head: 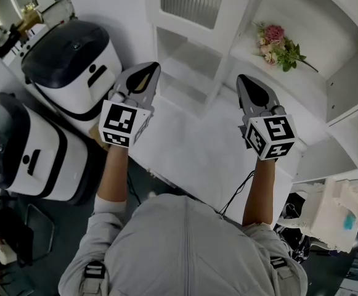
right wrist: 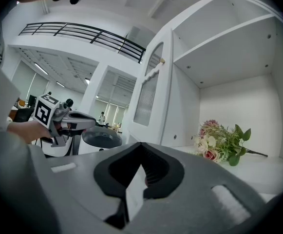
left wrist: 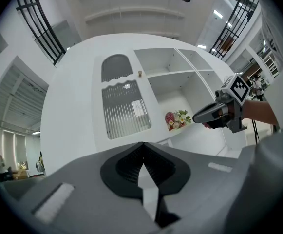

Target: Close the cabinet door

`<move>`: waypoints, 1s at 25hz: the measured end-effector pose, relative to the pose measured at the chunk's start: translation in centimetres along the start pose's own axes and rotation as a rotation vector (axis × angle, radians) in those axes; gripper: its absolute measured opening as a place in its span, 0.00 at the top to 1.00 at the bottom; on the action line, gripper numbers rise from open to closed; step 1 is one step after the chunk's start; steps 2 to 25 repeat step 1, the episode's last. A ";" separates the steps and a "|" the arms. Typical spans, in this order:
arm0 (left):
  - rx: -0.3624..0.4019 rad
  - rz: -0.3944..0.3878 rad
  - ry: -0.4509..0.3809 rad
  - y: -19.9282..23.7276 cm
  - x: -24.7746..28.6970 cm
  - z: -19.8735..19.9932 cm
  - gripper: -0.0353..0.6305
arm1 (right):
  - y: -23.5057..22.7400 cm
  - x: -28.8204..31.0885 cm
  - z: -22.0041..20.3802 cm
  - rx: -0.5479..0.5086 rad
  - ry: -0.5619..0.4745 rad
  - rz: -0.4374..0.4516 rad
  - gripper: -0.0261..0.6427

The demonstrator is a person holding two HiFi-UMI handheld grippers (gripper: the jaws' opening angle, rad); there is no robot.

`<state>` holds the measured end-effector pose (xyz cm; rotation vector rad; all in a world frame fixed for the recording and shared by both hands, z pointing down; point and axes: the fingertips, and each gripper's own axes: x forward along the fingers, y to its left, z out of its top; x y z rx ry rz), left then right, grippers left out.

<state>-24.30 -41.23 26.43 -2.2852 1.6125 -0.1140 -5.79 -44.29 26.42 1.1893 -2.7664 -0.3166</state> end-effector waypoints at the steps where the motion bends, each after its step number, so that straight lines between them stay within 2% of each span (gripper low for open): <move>1: 0.002 -0.001 -0.004 0.0 0.1 0.1 0.92 | 0.0 0.0 0.0 0.000 0.000 0.001 0.96; 25: 0.002 -0.001 -0.004 0.0 0.1 0.1 0.92 | 0.0 0.0 0.0 0.000 0.000 0.001 0.96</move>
